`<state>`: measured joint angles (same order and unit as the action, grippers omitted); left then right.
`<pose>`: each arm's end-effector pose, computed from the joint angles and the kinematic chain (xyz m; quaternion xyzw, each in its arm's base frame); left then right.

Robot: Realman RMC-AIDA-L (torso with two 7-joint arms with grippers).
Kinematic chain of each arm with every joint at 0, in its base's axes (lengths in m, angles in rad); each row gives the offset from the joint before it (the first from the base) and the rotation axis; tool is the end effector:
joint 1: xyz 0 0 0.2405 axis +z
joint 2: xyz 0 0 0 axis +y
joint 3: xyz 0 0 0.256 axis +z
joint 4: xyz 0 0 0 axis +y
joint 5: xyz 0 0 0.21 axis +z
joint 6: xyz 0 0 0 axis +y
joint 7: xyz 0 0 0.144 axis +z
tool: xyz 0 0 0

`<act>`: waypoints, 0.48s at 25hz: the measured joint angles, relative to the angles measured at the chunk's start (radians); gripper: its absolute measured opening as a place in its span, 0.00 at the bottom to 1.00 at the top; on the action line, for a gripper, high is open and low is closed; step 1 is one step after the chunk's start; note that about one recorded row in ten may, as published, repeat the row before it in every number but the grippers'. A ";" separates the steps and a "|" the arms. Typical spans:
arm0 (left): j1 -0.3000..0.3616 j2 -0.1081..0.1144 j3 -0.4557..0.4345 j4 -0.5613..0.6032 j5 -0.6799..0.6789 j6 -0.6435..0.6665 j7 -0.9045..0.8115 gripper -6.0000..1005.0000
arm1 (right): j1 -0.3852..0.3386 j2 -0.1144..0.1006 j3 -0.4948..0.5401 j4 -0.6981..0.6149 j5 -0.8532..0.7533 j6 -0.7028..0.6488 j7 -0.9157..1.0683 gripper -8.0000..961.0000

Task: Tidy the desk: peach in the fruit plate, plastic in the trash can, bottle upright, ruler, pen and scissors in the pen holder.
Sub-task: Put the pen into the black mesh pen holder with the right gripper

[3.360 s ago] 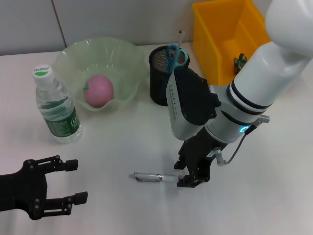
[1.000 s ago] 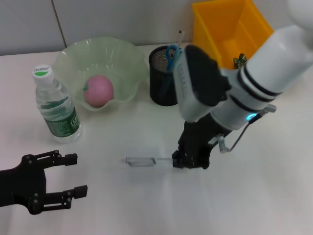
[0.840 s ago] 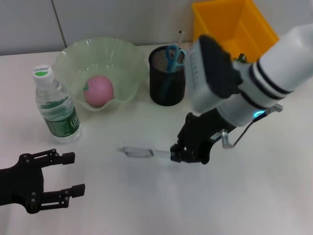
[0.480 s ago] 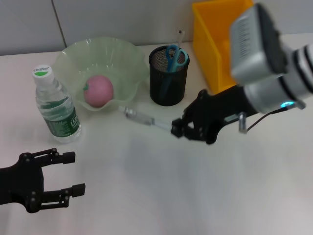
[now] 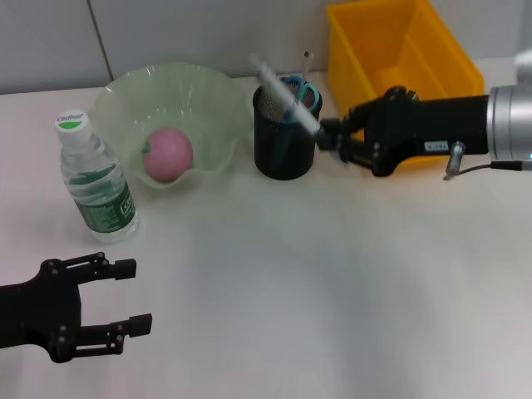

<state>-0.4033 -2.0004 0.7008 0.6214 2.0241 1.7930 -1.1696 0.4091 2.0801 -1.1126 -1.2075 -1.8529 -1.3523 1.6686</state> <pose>-0.2983 0.2699 0.0219 -0.9564 -0.1488 -0.2413 0.0709 0.1915 0.3549 0.0320 -0.9559 0.1165 0.1778 0.2026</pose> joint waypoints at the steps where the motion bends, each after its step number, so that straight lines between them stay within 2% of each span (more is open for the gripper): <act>1: -0.002 0.000 0.000 0.001 0.002 0.001 -0.005 0.79 | -0.001 0.000 0.011 0.061 0.067 0.023 -0.053 0.14; 5: -0.004 -0.001 0.003 0.002 0.004 0.004 -0.010 0.79 | 0.001 0.000 0.014 0.145 0.159 0.064 -0.139 0.14; 6: -0.004 -0.001 0.003 0.002 0.004 0.004 -0.009 0.79 | 0.002 0.001 0.015 0.202 0.231 0.094 -0.201 0.14; 8: -0.005 -0.001 0.003 0.002 0.003 0.004 -0.005 0.79 | 0.004 0.001 0.016 0.237 0.272 0.107 -0.236 0.14; 9: -0.009 -0.001 0.003 0.002 0.003 0.004 -0.001 0.79 | 0.010 0.000 0.016 0.307 0.353 0.130 -0.309 0.14; 12: -0.012 -0.002 0.003 0.002 0.003 0.003 0.000 0.79 | 0.022 -0.001 0.017 0.383 0.437 0.157 -0.387 0.14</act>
<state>-0.4157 -2.0021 0.7041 0.6232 2.0275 1.7964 -1.1696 0.4310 2.0796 -1.0953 -0.8244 -1.4160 -1.1952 1.2815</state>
